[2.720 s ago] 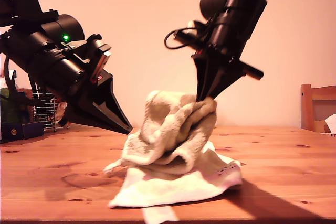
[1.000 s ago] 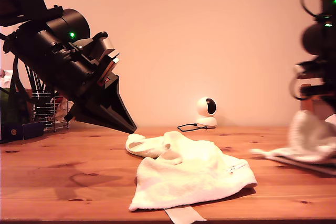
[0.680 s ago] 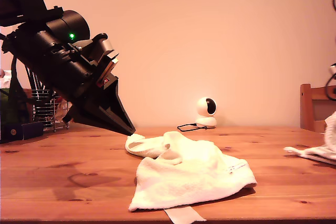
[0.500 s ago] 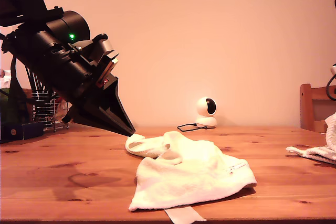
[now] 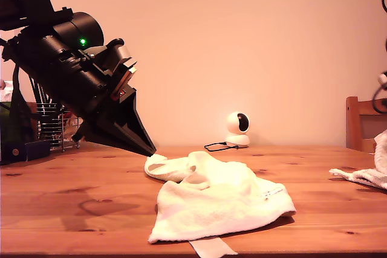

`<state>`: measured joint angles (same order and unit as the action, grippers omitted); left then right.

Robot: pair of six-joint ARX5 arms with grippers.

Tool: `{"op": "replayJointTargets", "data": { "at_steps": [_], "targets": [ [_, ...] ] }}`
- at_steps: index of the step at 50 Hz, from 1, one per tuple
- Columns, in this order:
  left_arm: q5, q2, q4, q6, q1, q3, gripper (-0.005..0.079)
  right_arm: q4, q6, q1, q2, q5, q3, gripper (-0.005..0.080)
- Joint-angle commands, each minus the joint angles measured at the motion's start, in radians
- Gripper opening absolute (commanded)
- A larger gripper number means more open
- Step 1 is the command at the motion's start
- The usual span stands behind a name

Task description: Fold the tea towel in front of you. After folding it, place it to the right side.

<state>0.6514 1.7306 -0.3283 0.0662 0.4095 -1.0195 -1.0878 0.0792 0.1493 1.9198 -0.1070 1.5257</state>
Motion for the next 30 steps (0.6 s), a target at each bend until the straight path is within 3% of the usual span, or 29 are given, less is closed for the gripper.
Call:
{"op": "replayJointTargets", "data": {
  "at_steps": [1, 19, 25, 30],
  "targets": [
    [-0.002, 0.017, 0.008, 0.004, -0.002, 0.009, -0.0023, -0.006, -0.003, -0.023, -0.08, 0.002, 0.028, 0.0285],
    [-0.002, 0.017, -0.014, 0.004, -0.002, 0.009, -0.0023, -0.019, -0.002, -0.042, -0.12, -0.028, 0.029, 0.0285],
    [-0.002, 0.017, -0.021, 0.004, -0.002, 0.009, -0.0009, -0.041, -0.012, -0.061, -0.12, 0.083, 0.029, 0.0285],
    [-0.001, 0.017, -0.025, 0.004, 0.0, 0.009, 0.0011, -0.05, 0.002, -0.119, -0.12, 0.167, 0.029, 0.0285]
  ]
}}
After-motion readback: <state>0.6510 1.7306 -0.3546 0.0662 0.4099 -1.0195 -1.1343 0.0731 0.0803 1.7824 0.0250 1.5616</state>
